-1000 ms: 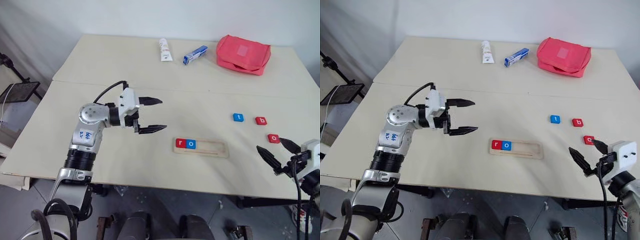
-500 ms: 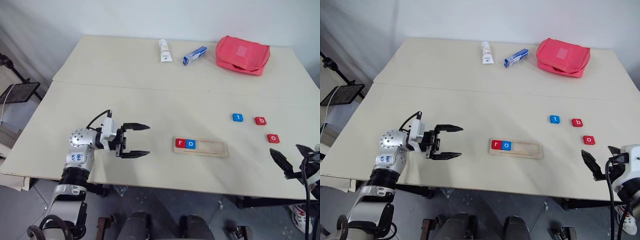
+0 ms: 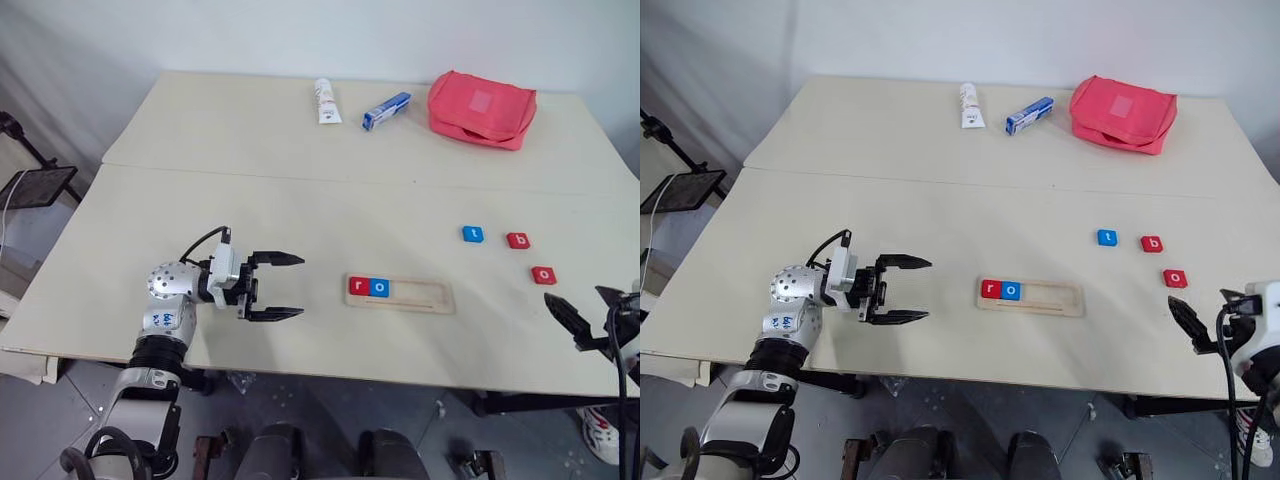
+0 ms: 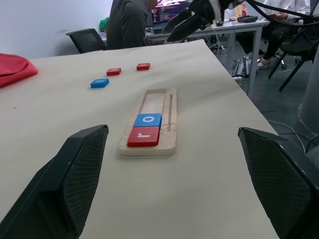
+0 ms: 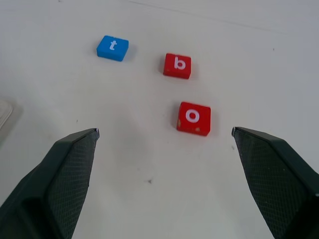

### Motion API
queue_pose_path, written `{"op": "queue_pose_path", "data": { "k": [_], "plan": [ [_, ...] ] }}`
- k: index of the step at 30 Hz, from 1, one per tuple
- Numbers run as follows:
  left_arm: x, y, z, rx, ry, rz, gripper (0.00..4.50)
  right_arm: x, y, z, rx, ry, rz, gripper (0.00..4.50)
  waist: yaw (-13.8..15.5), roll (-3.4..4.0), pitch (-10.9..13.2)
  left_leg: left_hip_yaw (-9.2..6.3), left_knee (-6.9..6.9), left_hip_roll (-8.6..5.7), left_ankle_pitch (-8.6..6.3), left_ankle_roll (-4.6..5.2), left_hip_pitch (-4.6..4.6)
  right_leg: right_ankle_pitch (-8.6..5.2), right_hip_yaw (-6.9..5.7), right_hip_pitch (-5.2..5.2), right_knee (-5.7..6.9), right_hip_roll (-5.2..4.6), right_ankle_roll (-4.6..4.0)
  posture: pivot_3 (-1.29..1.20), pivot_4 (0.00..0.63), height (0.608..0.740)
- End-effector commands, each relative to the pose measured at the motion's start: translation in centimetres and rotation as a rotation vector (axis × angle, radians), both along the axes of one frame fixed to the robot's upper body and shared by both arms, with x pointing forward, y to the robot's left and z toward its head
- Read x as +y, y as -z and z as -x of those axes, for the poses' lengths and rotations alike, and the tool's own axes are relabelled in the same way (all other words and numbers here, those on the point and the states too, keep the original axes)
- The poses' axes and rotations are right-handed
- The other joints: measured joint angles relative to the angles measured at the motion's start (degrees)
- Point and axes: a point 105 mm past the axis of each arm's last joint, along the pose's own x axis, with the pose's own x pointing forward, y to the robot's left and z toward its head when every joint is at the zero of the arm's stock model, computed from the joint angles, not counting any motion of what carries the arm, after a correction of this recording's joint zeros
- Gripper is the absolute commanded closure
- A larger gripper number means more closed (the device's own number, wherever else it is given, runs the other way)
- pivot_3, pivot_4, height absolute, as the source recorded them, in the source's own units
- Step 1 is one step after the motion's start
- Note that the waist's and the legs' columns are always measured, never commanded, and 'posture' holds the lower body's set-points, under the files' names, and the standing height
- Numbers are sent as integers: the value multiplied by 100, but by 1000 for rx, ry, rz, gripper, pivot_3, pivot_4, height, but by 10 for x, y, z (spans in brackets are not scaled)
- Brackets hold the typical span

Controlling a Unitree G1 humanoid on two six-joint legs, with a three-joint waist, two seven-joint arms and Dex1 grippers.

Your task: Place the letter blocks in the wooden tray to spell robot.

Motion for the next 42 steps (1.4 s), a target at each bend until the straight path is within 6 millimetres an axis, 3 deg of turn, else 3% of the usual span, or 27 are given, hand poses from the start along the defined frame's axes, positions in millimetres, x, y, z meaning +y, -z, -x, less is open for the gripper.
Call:
{"op": "queue_pose_path", "data": {
  "k": [1, 11, 18, 22, 28, 35, 42],
  "plan": [
    [-1, -6, 3, -43, 19, -3, 74, -3, -7, 1, -7, 3, 16, 0, 0, 0, 0, 1, 0, -1, 0, 0, 0, 0, 1, 0, 0, -1, 0, 0, 150, 740],
    [-3, -5, 10, -47, 25, -2, 74, -2, -10, -4, 1, -2, 13, 0, -1, 0, 0, 1, 0, -3, -1, 1, 0, 0, 3, 1, 0, -3, 0, 0, 150, 740],
    [-3, -8, 13, -48, 30, 0, 74, 4, -18, -38, 23, 3, -16, 0, -53, 1, 0, 3, 3, 5, 1, -2, 1, 0, 2, 0, 0, 1, 0, 0, 150, 740],
    [-2, -8, 16, -53, 16, -4, 74, 0, -11, -83, 113, 45, -95, 0, -131, 1, 0, 10, 3, -2, -1, 2, 1, 0, 3, -1, 1, -6, 0, 0, 150, 740],
    [-1, -8, 24, -53, -18, 9, 74, -5, -5, -122, 125, 50, -91, 0, -136, 1, 0, -4, -6, -8, 3, 7, -4, 0, -10, -5, 4, -14, 0, 0, 150, 740],
    [2, -7, 31, -46, -61, 12, 74, -5, 5, -149, 131, 45, -75, 0, -166, 1, 0, -3, -8, -12, 1, 10, -10, 0, -21, -8, 0, -22, 0, 0, 150, 740],
    [4, -8, 34, -42, -88, 9, 74, -5, 16, -161, 152, 47, -71, 0, -160, 1, 0, -3, -6, -10, 2, 9, -9, 0, -24, -7, 1, -22, 0, 0, 150, 740]
  ]
}}
